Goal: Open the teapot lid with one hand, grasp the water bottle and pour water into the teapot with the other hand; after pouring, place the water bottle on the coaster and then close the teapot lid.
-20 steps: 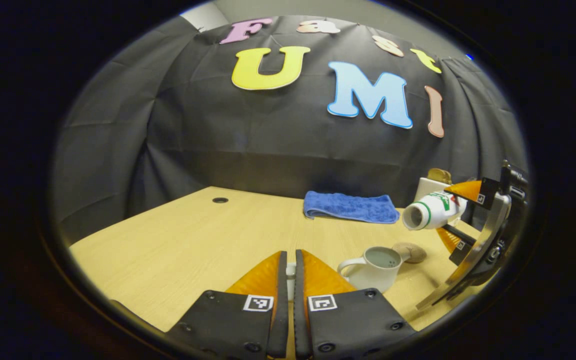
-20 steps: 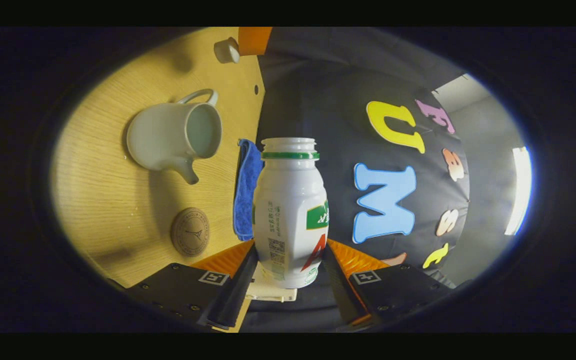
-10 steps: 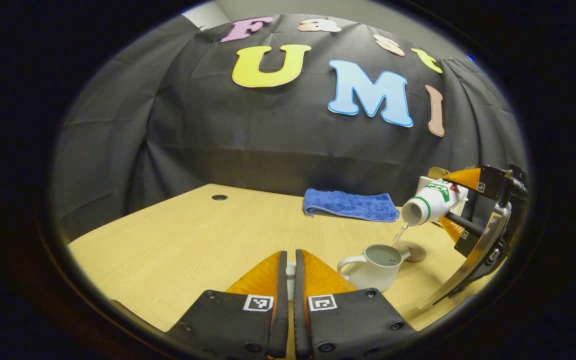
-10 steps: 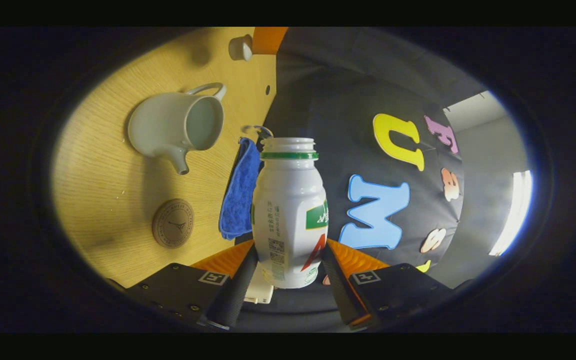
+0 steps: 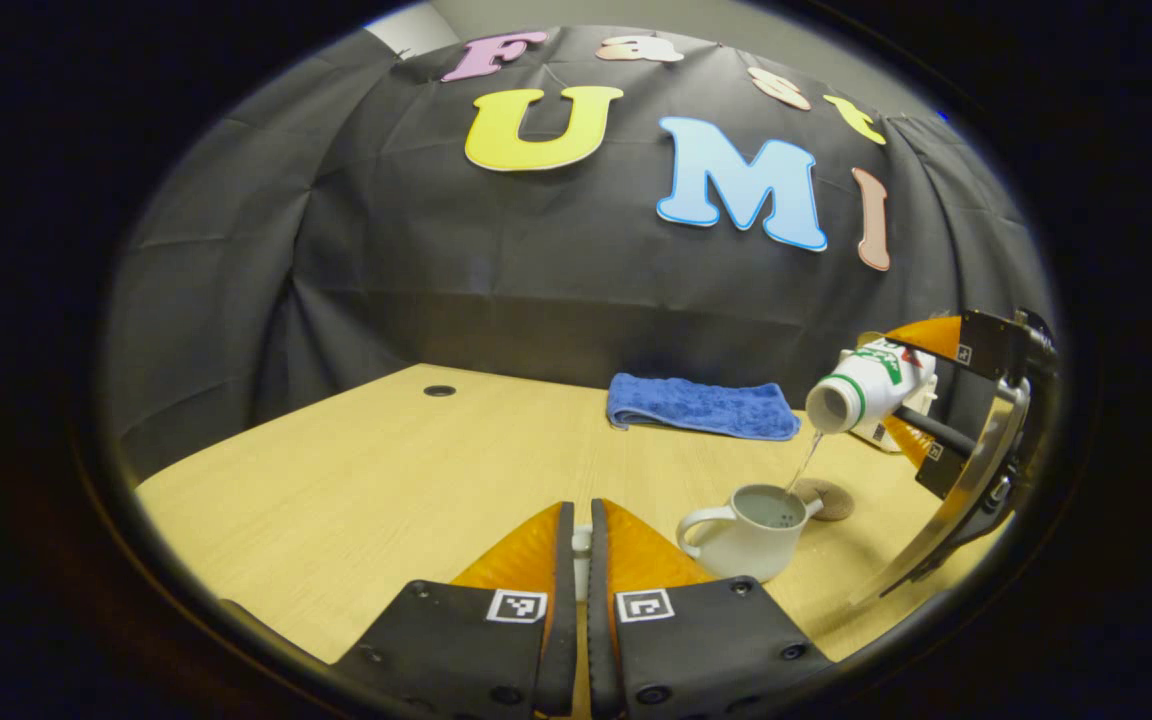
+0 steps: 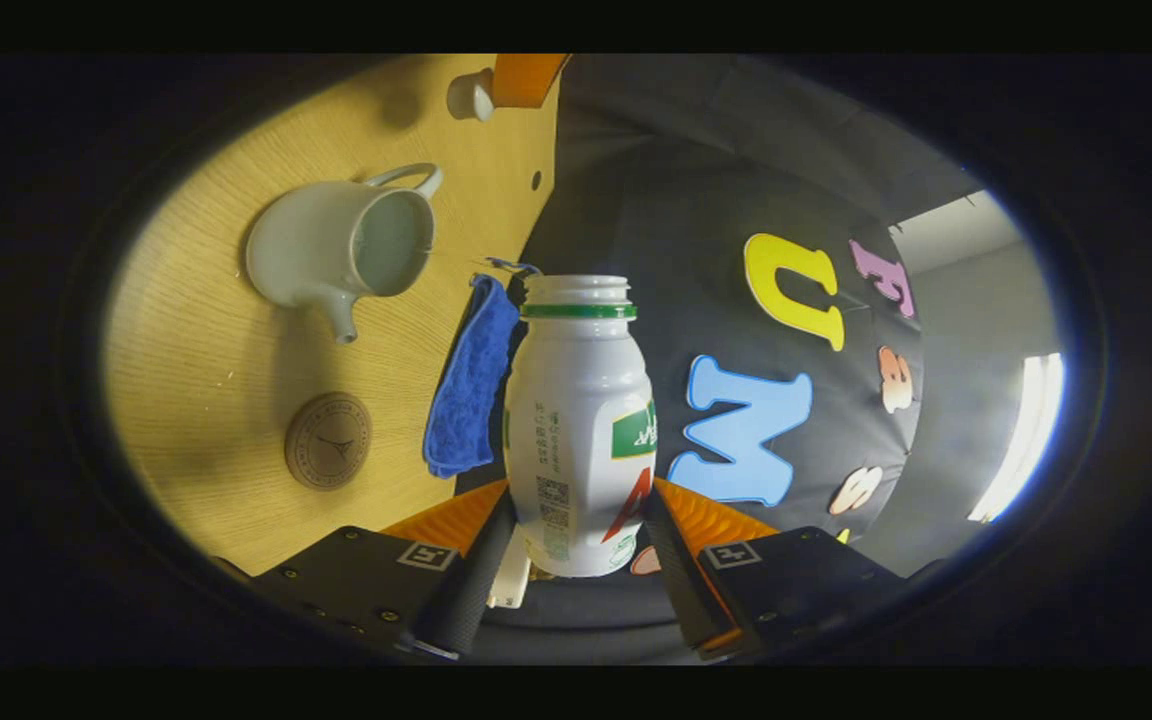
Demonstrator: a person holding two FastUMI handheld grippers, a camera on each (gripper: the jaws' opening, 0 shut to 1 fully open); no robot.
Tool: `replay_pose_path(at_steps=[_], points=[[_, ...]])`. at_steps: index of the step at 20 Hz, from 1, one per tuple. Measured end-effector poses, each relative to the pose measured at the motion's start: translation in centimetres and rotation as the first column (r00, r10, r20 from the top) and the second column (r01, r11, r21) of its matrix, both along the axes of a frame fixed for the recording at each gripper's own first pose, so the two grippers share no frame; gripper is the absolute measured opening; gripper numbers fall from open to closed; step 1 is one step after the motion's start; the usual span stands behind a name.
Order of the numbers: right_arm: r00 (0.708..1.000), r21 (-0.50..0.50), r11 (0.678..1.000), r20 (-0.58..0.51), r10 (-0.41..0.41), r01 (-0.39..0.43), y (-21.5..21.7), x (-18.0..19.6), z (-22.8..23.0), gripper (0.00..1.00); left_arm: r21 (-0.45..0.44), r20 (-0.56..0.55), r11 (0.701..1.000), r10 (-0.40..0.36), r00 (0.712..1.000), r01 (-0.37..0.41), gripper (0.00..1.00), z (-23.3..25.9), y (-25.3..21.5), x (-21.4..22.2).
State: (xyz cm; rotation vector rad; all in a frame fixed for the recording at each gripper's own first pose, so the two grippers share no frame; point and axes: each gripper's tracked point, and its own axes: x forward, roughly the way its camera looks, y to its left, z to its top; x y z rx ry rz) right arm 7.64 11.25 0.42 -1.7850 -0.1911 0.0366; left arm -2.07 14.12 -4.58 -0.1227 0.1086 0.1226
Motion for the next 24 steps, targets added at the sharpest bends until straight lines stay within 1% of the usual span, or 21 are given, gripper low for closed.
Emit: replay_pose_path(at_steps=[19, 20, 24], points=[[0.998, -0.055, 0.998, 0.048, 0.030, -0.027, 0.3, 0.6, 1.9, 0.74, -0.010, -0.006, 1.000, -0.008, 1.000, 0.008, 0.12, -0.3, -0.2, 0.1], [0.998, -0.059, 0.998, 0.051, 0.030, -0.027, 0.3, 0.7, 2.0, 0.74, -0.011, -0.006, 1.000, -0.008, 1.000, 0.008, 0.15, -0.3, -0.2, 0.1], [0.998, -0.072, 0.997, 0.059, 0.035, -0.031, 0.4, 0.8, 2.4, 0.74, -0.015, -0.009, 1.000, -0.006, 1.000, 0.006, 0.15, -0.4, -0.1, 0.1]])
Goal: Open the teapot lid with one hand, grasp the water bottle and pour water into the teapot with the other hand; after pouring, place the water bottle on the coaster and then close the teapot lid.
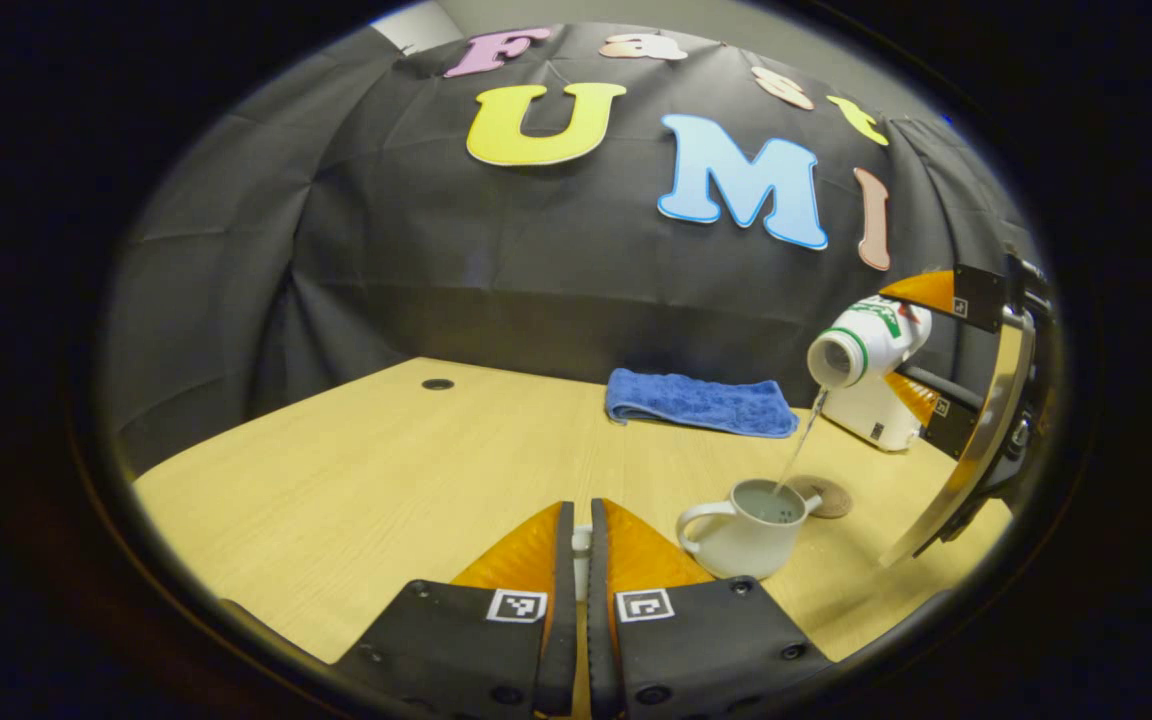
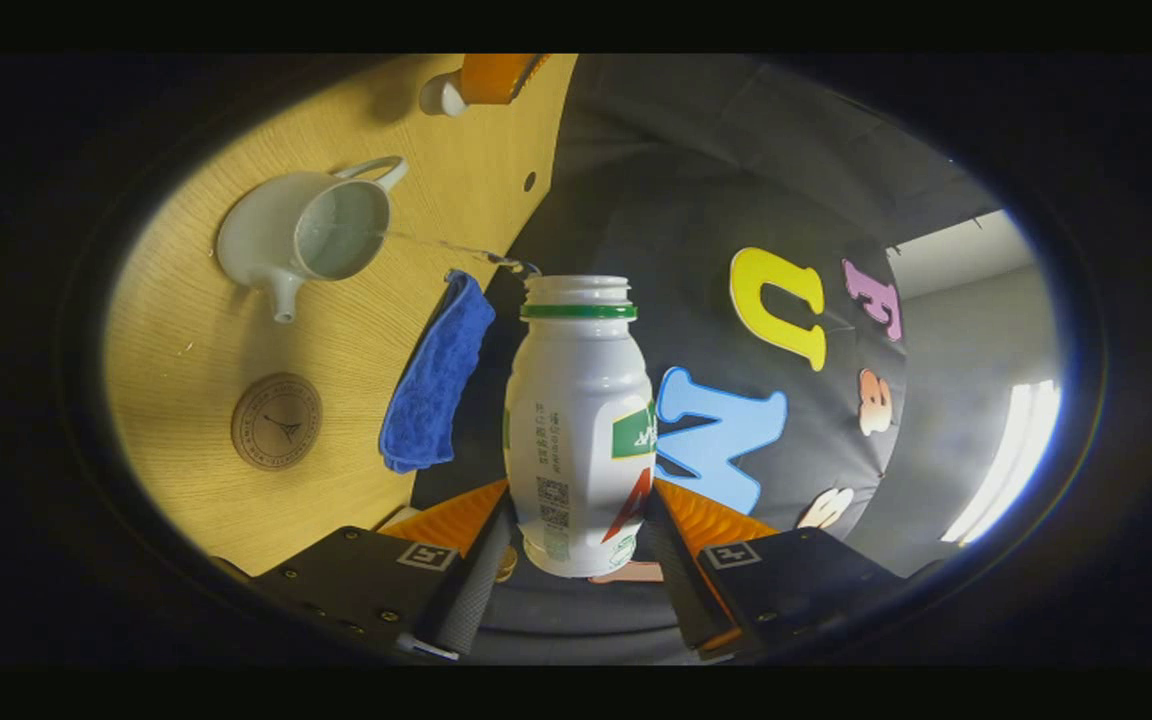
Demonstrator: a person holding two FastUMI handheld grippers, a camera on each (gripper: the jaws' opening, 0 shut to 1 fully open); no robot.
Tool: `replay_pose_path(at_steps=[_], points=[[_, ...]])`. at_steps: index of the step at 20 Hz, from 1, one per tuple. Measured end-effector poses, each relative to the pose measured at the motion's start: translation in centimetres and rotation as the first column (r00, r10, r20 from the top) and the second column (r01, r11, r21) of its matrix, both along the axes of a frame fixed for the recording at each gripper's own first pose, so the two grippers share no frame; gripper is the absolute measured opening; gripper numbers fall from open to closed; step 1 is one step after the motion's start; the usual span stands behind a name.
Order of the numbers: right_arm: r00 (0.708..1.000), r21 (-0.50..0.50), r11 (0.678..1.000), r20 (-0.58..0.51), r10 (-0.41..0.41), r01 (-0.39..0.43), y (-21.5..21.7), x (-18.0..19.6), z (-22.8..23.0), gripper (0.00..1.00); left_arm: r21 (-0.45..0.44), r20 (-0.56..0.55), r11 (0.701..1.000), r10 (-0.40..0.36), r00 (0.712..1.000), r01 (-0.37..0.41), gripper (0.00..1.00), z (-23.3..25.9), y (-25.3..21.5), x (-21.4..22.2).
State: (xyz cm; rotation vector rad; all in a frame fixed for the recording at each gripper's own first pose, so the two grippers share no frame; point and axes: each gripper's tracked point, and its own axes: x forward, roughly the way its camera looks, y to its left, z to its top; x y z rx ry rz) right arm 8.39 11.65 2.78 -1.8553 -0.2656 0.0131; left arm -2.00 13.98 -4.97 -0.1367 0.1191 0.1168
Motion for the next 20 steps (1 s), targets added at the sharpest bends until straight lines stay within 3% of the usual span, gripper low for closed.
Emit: replay_pose_path(at_steps=[1, 2, 20], points=[[1.000, -0.002, 1.000, 0.002, 0.002, -0.002, 0.0, -0.1, 0.0, 0.74, -0.001, -0.001, 1.000, 0.000, 1.000, 0.000, 0.12, -0.1, 0.0, 0.0], [1.000, -0.005, 1.000, 0.004, 0.003, -0.003, 0.1, 0.0, 0.1, 0.74, -0.002, -0.001, 1.000, 0.000, 1.000, 0.000, 0.15, -0.1, 0.0, 0.0], [0.998, -0.100, 0.994, 0.033, 0.044, -0.040, 1.3, -0.2, 1.6, 0.74, -0.012, -0.009, 1.000, -0.015, 1.000, 0.015, 0.15, -0.4, -0.1, 0.0]])
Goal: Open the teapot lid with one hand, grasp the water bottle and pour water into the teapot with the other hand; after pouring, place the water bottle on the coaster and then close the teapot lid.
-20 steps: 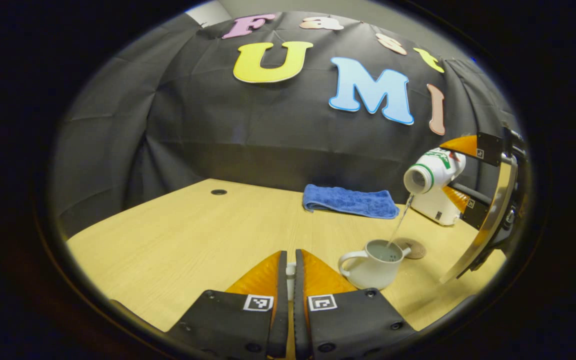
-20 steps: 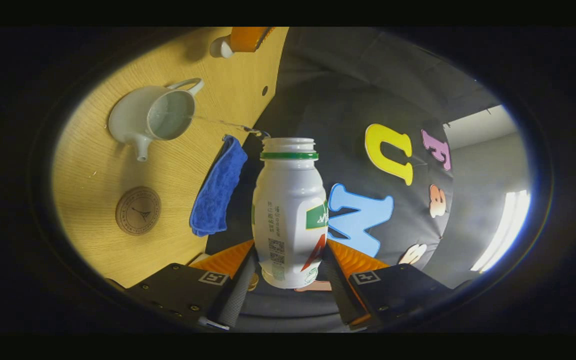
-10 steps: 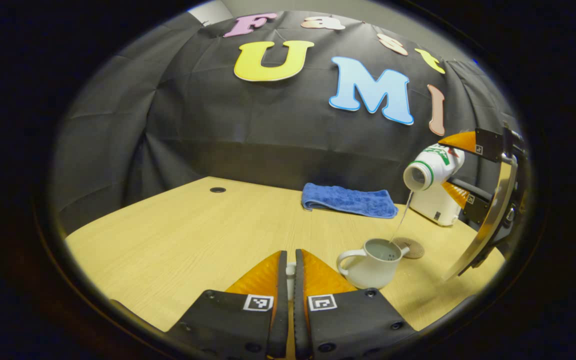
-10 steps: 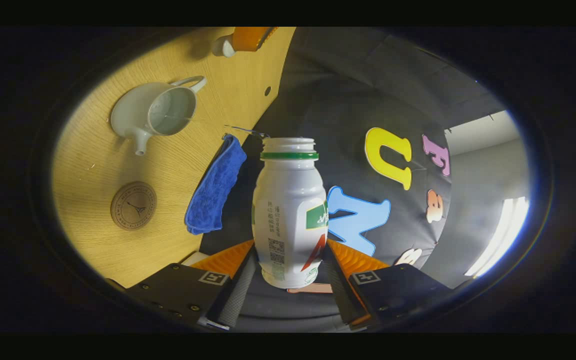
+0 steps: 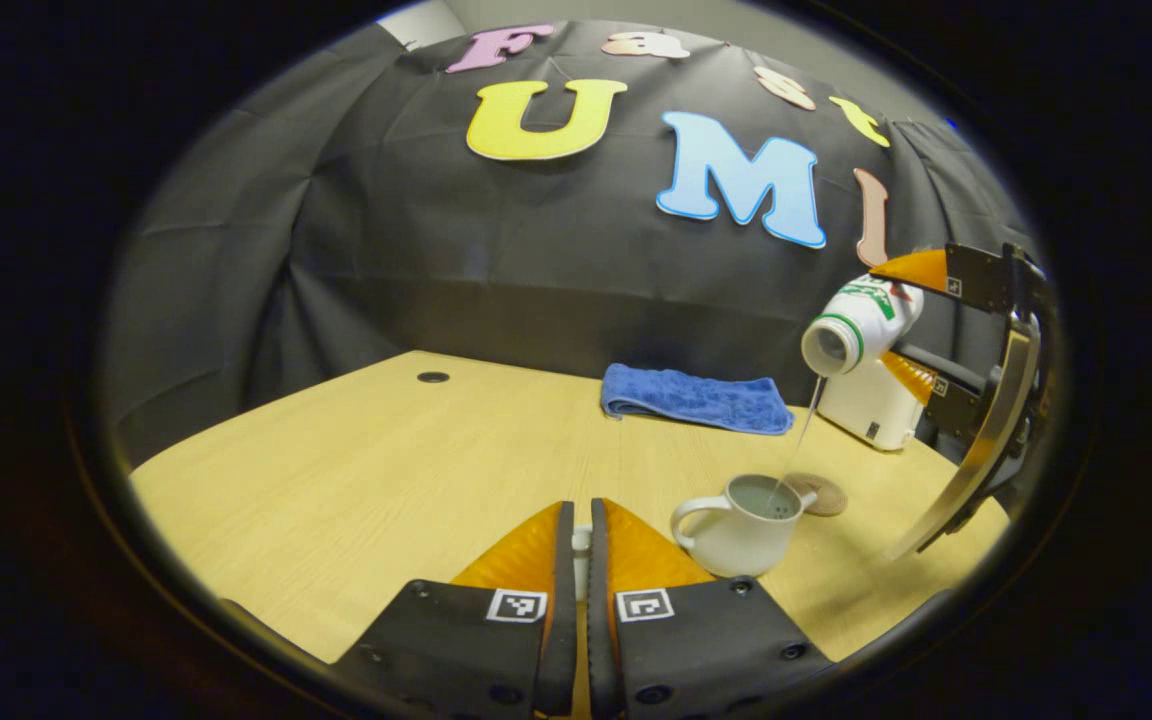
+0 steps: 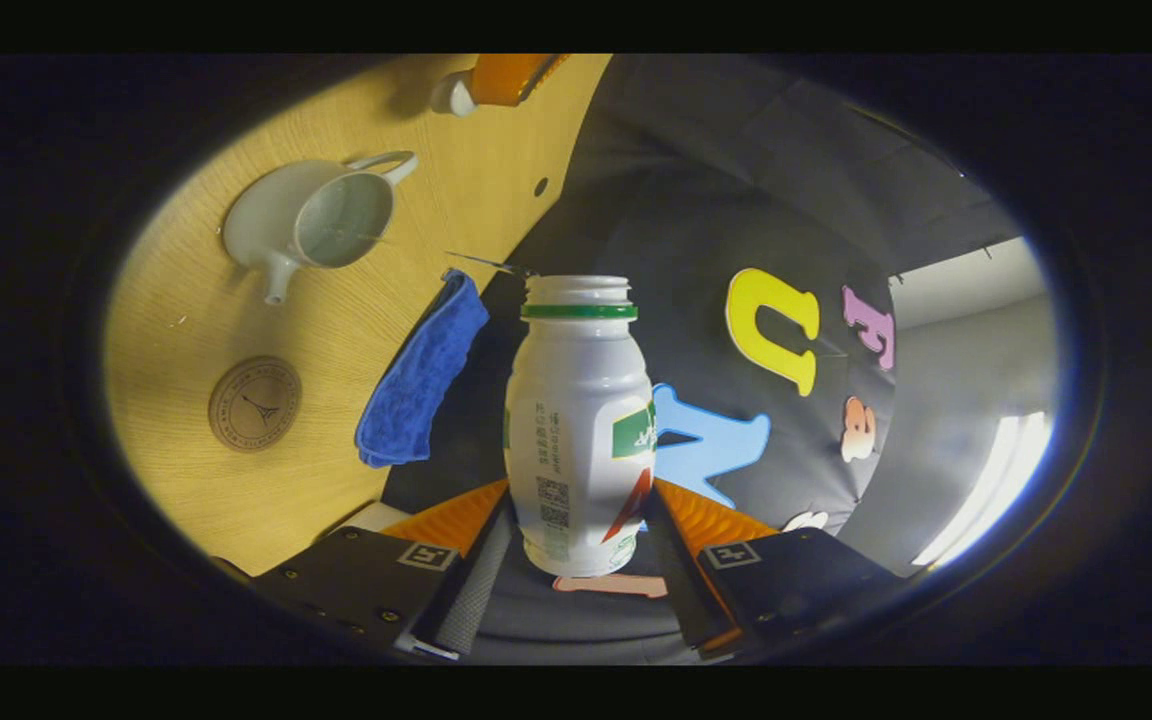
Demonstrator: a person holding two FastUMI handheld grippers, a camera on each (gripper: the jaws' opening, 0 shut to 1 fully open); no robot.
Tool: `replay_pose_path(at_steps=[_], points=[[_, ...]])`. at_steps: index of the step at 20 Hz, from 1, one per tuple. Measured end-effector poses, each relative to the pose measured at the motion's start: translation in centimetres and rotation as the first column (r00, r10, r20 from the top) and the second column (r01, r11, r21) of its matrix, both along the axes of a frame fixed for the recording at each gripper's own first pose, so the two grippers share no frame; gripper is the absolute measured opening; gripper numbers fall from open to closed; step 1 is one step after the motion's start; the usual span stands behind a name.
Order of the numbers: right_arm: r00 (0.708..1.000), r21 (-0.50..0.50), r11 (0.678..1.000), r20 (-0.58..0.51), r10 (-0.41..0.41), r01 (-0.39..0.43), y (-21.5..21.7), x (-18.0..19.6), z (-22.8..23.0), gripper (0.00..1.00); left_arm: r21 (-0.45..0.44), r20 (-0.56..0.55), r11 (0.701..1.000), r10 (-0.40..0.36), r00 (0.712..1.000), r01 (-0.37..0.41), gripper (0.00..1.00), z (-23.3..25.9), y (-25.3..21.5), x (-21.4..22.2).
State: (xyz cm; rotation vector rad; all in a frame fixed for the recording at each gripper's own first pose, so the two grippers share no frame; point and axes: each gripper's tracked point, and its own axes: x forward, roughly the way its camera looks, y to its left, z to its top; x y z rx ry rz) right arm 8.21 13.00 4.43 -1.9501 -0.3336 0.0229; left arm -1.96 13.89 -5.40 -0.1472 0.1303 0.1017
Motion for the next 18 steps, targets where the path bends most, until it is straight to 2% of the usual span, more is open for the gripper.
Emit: replay_pose_path(at_steps=[12, 14, 18], points=[[0.998, -0.052, 0.998, 0.039, 0.041, -0.039, 1.4, -0.3, 1.2, 0.74, -0.006, -0.002, 1.000, -0.003, 1.000, 0.003, 0.15, -0.1, 0.0, 0.0], [0.998, -0.031, 0.999, 0.034, 0.045, -0.044, 1.4, -0.4, 1.0, 0.74, -0.007, -0.001, 1.000, -0.001, 1.000, 0.001, 0.15, -0.2, 0.0, 0.0], [0.998, 0.096, 0.995, -0.047, 0.034, -0.029, 0.5, -0.1, -1.5, 0.74, -0.009, 0.001, 1.000, 0.002, 1.000, -0.002, 0.15, 0.0, 0.1, -0.1]])
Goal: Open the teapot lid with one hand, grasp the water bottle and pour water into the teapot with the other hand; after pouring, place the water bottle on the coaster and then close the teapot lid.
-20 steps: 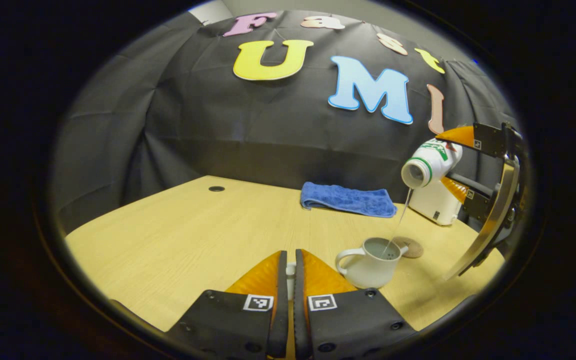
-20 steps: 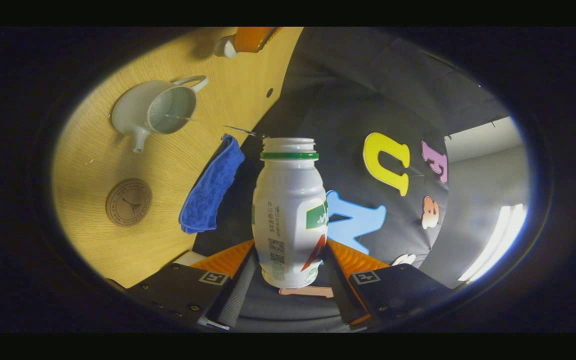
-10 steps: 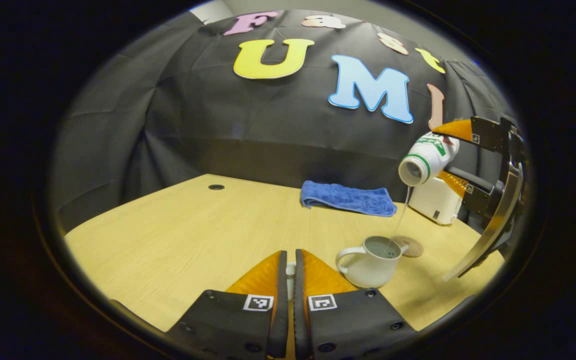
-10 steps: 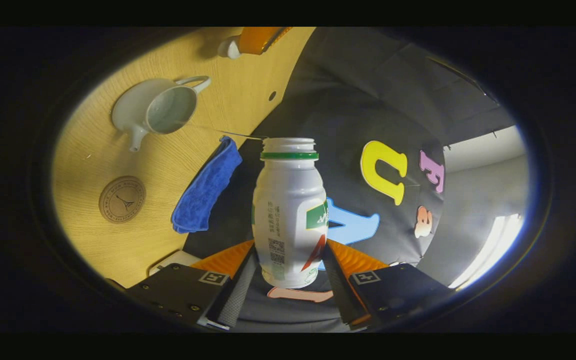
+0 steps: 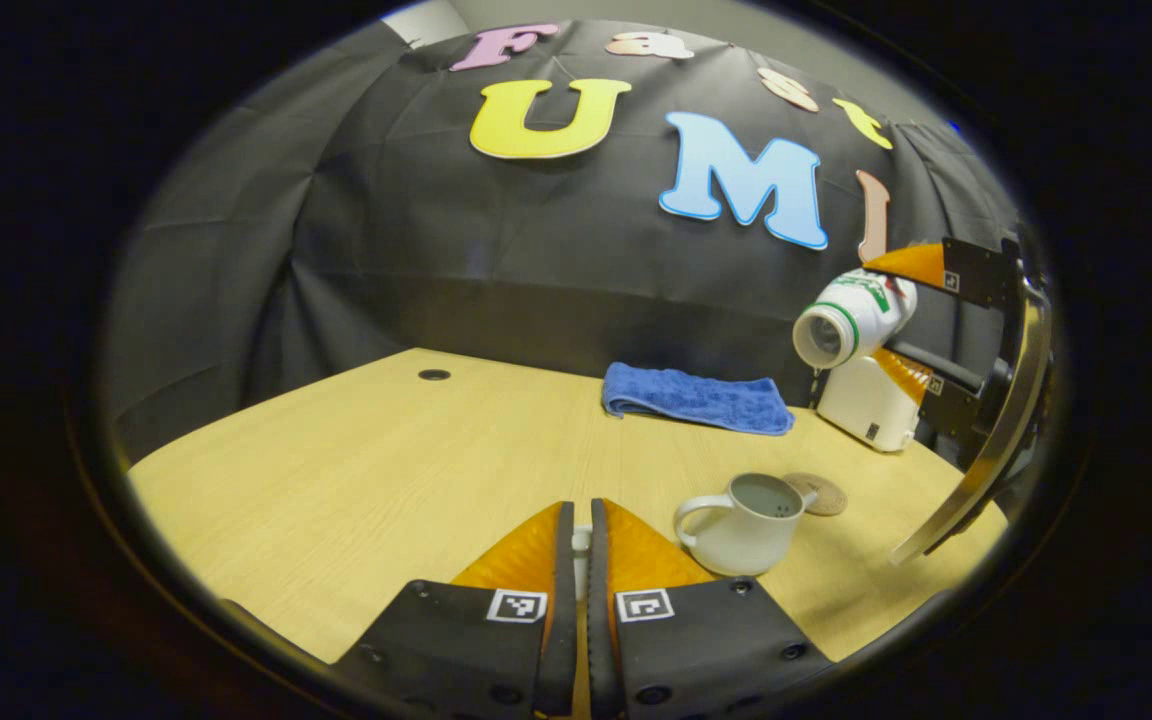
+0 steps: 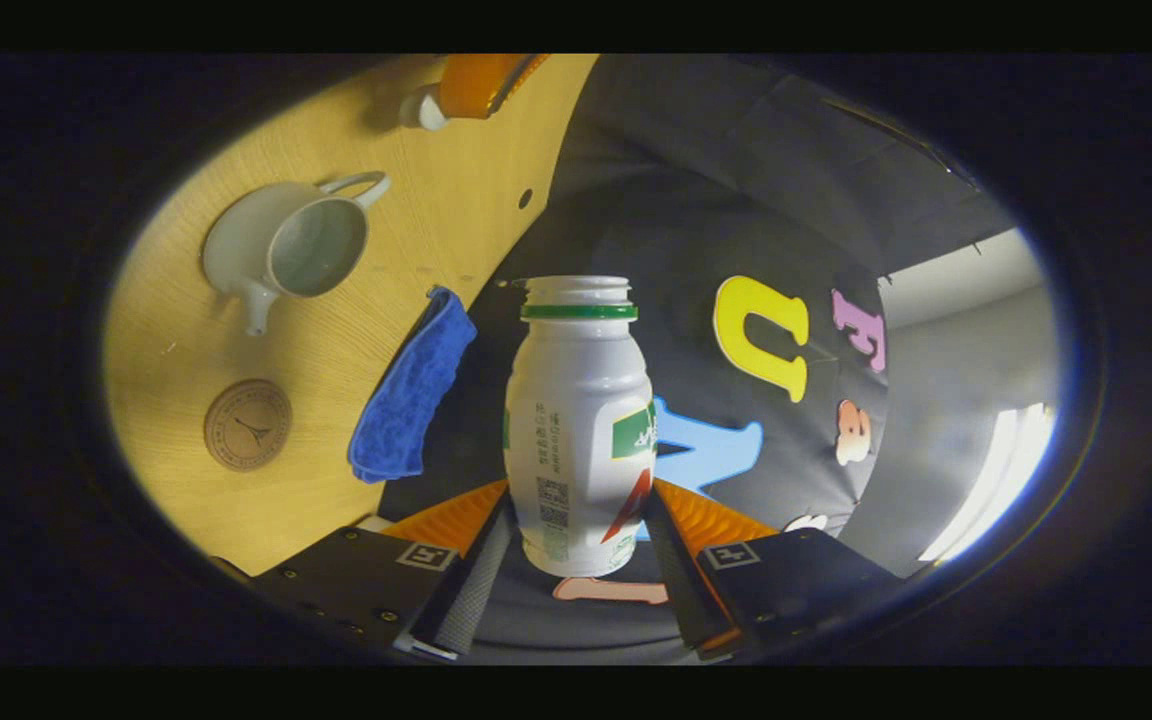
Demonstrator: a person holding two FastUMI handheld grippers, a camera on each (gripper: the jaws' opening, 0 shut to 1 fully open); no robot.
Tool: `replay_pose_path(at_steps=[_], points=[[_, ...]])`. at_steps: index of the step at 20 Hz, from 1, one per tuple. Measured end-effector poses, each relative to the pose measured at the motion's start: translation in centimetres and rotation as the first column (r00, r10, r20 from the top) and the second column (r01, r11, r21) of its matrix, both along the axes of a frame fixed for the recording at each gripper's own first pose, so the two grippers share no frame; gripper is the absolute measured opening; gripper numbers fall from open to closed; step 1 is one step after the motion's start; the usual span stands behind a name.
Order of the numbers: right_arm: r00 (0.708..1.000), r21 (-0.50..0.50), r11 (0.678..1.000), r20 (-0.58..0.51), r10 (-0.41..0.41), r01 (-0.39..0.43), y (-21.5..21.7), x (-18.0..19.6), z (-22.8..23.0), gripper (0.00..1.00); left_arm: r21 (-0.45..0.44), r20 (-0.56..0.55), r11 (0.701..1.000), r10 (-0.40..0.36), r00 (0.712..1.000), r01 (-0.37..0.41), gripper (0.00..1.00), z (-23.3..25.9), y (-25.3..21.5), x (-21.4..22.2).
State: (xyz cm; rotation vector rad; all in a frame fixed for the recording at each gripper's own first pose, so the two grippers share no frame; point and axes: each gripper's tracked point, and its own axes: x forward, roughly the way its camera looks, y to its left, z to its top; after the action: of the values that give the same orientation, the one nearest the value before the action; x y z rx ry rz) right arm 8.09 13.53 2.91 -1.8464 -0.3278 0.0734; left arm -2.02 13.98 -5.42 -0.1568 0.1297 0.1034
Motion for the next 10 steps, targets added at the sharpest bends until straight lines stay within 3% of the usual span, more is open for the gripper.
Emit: replay_pose_path(at_steps=[6, 10], points=[[0.982, 0.215, 0.973, -0.182, -0.041, 0.080, -1.7, 0.2, -5.0, 0.74, -0.002, 0.011, 1.000, 0.004, 1.000, -0.004, 0.15, 0.3, -0.1, -0.2], [0.945, 0.378, 0.911, -0.326, -0.035, 0.164, -2.6, -0.4, -7.5, 0.74, -0.003, 0.022, 1.000, -0.011, 1.000, 0.011, 0.12, 0.5, -0.5, -0.4]])
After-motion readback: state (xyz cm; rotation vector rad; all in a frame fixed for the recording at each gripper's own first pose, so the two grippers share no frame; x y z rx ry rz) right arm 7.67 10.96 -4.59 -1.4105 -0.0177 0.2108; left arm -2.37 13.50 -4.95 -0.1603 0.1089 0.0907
